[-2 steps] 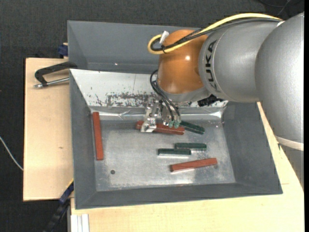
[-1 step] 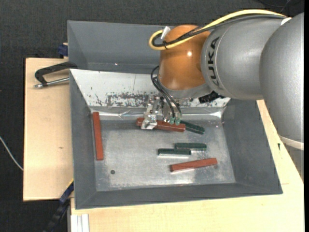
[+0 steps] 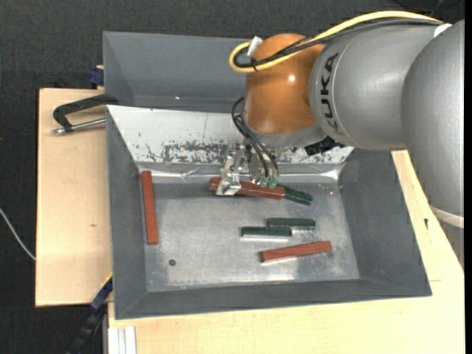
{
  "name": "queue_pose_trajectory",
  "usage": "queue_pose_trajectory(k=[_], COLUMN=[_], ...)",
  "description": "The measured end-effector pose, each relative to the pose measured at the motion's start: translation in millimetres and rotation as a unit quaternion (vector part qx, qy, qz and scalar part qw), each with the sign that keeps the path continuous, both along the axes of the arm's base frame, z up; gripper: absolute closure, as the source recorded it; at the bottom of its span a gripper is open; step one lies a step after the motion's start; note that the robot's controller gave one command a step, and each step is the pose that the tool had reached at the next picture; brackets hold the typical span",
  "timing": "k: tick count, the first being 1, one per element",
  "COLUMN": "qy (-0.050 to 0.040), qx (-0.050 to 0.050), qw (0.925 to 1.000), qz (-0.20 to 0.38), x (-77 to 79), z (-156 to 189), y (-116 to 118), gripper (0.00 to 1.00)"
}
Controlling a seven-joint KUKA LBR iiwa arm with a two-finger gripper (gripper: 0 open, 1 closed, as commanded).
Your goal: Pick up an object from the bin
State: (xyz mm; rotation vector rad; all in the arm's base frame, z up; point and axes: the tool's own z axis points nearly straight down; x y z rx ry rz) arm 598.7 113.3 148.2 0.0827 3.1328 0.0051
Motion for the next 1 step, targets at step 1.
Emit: queue_pose_trajectory(k=[1], qy=[0.0015], qx=[0.000], qw=[1.0000], qz=[0.000], x=[-0.2], z=[7.3], y=[0.1], gripper=[1.00])
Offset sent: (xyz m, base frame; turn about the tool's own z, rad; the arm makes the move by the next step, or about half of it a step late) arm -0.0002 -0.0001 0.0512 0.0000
